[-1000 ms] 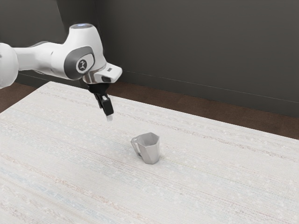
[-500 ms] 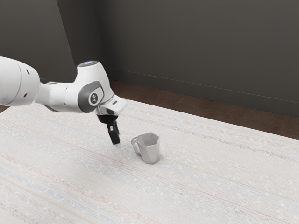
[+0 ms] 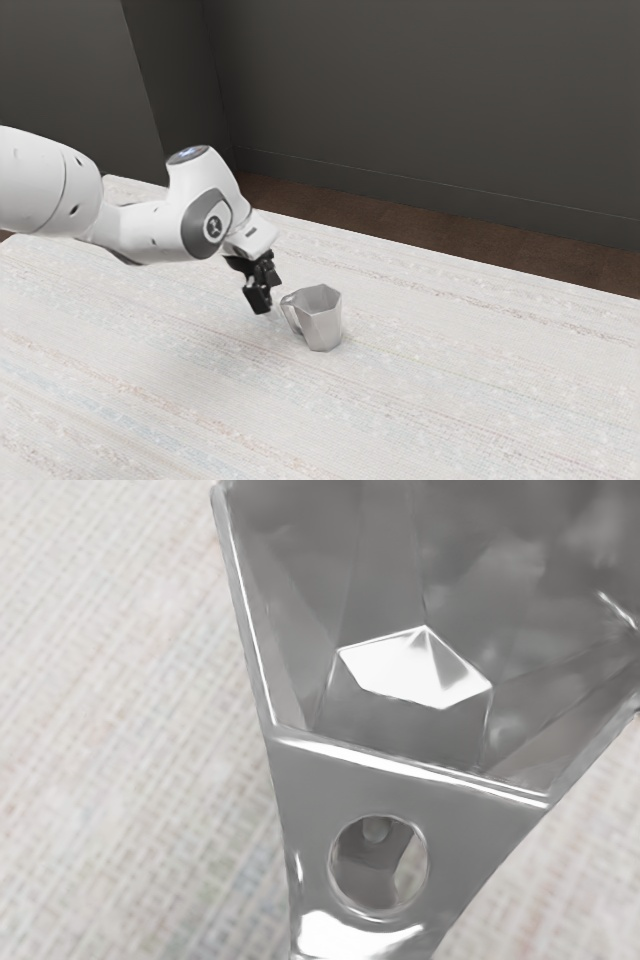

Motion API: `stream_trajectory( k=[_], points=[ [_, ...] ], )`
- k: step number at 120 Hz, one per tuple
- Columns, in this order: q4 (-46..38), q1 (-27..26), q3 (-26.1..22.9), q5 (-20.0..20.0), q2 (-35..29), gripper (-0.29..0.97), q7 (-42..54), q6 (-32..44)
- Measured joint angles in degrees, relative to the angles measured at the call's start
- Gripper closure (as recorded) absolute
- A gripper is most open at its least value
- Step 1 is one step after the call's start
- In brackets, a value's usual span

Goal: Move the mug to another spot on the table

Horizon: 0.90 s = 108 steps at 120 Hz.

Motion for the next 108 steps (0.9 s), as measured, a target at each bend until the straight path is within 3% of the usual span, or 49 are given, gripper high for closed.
stream_trajectory(
  k=[108],
  points=[
    [1.95, 0.00, -1.36, -5.64, 3.58, 0.05, 16.91, 1.54]
  ],
)
